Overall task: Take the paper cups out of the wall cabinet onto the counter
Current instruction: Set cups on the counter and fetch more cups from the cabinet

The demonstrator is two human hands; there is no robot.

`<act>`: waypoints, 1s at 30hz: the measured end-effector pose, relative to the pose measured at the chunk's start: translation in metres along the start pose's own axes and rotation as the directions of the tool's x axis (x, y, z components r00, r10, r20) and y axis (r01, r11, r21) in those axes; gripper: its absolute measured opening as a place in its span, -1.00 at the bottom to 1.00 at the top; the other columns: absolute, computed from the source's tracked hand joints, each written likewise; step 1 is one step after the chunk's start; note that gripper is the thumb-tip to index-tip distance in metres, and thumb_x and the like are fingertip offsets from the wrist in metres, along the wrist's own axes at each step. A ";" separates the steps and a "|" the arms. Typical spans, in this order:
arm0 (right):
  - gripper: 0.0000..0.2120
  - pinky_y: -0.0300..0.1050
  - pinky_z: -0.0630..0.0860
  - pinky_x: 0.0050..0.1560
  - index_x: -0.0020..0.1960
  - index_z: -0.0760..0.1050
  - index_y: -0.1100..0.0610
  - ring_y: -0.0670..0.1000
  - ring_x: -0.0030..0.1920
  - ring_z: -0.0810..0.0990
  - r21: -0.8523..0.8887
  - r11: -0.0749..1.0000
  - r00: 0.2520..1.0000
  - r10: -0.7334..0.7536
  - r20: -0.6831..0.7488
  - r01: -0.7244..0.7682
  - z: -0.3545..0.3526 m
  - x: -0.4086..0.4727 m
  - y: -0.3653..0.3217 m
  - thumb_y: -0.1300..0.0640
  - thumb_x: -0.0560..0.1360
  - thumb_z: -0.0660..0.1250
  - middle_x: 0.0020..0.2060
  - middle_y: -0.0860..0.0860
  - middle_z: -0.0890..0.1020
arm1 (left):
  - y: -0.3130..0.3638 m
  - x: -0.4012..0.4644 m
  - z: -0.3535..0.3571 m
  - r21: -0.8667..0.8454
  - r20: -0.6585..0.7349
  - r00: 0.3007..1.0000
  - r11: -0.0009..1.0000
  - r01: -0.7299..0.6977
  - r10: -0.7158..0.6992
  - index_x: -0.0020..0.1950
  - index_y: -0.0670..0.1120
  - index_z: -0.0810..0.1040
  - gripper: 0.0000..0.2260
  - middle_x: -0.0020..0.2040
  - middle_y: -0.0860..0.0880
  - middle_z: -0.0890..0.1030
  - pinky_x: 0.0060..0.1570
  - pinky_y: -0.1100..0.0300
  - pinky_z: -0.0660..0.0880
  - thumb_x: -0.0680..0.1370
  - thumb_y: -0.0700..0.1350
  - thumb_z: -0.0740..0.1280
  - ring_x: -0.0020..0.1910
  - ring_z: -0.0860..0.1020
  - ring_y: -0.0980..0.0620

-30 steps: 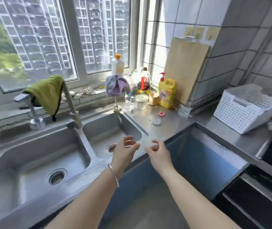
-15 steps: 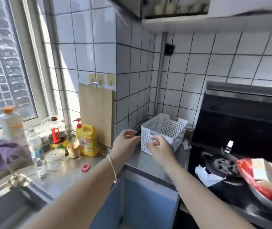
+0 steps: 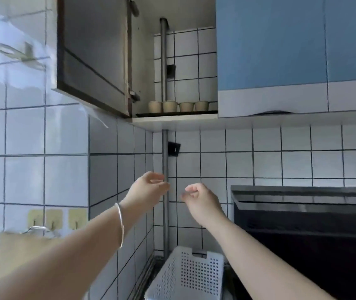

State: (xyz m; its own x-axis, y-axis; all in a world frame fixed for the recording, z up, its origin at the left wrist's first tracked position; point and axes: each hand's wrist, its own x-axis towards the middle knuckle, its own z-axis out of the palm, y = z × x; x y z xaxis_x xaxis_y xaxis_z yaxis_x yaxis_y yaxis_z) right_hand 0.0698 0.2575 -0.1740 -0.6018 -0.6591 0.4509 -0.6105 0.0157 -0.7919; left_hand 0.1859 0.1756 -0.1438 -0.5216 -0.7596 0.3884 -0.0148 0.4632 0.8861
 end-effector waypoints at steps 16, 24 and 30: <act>-0.77 -0.18 0.40 -0.14 0.16 0.47 0.08 0.00 -0.07 0.51 -0.206 0.846 0.804 -0.532 -0.264 0.492 -0.021 0.282 -0.081 0.09 0.52 0.26 -0.12 -0.04 0.53 | 0.066 0.268 -0.003 0.062 -0.273 0.901 0.941 -0.332 0.336 0.20 -0.02 0.49 -0.72 -0.02 0.01 0.55 0.04 0.12 0.52 0.49 -0.11 0.34 -0.03 0.53 0.01; -0.65 -0.10 0.46 -0.07 0.24 0.36 0.04 0.13 0.02 0.57 -0.362 0.839 0.823 -0.509 -0.254 0.407 -0.014 0.390 -0.109 0.00 0.48 0.24 0.06 0.12 0.61 | 0.096 0.377 -0.019 0.213 -0.299 0.836 0.886 -0.412 0.460 0.23 -0.08 0.48 -0.68 0.05 -0.03 0.53 -0.08 0.23 0.43 0.49 -0.10 0.33 -0.06 0.48 0.01; -0.48 -0.13 0.39 -0.13 0.39 0.26 0.04 0.13 0.10 0.53 -0.507 0.830 0.919 -0.359 -0.162 0.234 -0.013 0.435 -0.114 -0.01 0.48 0.27 0.17 0.14 0.54 | 0.095 0.434 -0.033 0.352 -0.301 0.816 0.853 -0.385 0.493 0.18 -0.07 0.56 -0.72 0.20 -0.08 0.58 0.01 0.22 0.42 0.47 -0.14 0.32 0.13 0.53 -0.04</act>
State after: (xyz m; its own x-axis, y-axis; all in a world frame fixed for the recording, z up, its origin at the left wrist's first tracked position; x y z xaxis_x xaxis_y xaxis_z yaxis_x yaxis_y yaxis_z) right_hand -0.1292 -0.0210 0.1174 -0.4178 -0.4895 0.7654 -0.9084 0.2396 -0.3426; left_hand -0.0140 -0.1249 0.1174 -0.1760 -0.5291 0.8301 -0.1119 0.8485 0.5172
